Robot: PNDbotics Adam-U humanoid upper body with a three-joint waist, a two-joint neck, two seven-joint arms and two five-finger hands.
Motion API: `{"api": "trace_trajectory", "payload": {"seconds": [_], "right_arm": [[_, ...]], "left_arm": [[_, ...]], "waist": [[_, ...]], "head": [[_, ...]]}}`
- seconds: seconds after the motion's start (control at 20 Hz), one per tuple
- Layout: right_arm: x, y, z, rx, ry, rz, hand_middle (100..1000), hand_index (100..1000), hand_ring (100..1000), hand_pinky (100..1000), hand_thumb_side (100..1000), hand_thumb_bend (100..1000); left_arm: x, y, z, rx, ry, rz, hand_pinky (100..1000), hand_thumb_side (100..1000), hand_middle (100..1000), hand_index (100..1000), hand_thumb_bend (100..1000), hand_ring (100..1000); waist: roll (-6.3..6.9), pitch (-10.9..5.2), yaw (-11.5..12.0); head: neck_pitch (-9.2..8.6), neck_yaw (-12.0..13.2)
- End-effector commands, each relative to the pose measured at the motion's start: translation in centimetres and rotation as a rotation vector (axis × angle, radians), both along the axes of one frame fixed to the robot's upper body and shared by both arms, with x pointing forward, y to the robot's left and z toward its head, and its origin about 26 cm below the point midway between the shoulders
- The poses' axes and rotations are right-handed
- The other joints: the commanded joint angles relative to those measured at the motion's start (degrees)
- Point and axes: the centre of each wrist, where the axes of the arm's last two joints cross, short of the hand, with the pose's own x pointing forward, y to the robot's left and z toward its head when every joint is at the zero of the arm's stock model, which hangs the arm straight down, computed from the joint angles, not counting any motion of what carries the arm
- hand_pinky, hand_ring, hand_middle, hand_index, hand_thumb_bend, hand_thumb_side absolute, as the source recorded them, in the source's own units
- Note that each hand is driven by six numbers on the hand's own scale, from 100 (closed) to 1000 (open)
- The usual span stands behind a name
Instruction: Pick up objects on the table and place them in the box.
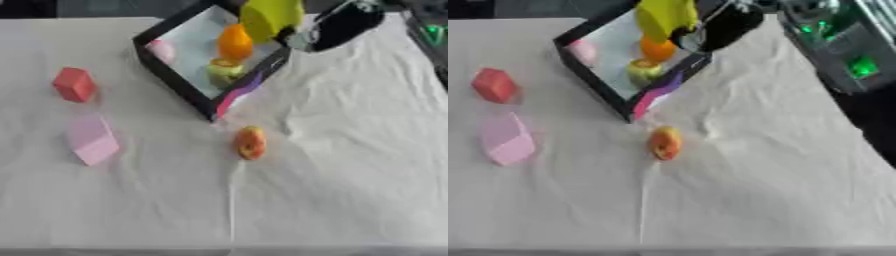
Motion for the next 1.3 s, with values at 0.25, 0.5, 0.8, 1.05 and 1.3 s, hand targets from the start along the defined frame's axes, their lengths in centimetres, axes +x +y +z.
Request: {"api": "trace_trajectory", "payload": {"seconds": [0.25, 0.5, 0.8, 1.05, 1.3], "right_arm": [[7.9, 3.9, -4.2, -0.099, 0.033, -0.108, 517, 635, 574, 659, 100, 351], [9.9, 3.9, -6.1, -0.15, 0.017, -0.135, 636, 750, 688, 708, 100, 414], [8.7, 2.8, -4.3, -0.082, -0.073, -0.142, 798, 884, 804, 792, 104, 532], [4.9, 0.8, -0.1, 0.048, -0.168, -0.101, 793, 882, 791, 786, 101, 541], [-1.7, -3.0, 2.4, 0.103, -0.194, -0.022, 767, 868, 771, 772, 100, 526]], "left_arm": [[0.0, -0.5, 1.5, 0.008, -0.039, -0.024, 758, 658, 800, 870, 351, 860], [0.0, -0.5, 1.5, 0.008, -0.04, -0.026, 758, 657, 798, 869, 352, 858], [-0.1, -0.3, 1.3, 0.008, -0.034, -0.014, 757, 657, 798, 869, 354, 857], [-0.2, 0.0, 1.2, 0.011, -0.032, -0.001, 756, 655, 798, 869, 356, 858], [-0.5, 0.6, 1.4, 0.023, -0.035, 0.02, 756, 653, 797, 869, 357, 858]], "waist": [[0.79, -1.68, 1.0], [0.77, -1.64, 1.2], [0.76, -1.69, 0.5], [0.66, -1.81, -0.4], [0.29, -1.9, -1.3]], "head": [[-0.41, -1.2], [-0.47, -1.1], [-0.38, -0.4], [-0.21, 0.3], [-0.22, 1.2]]}}
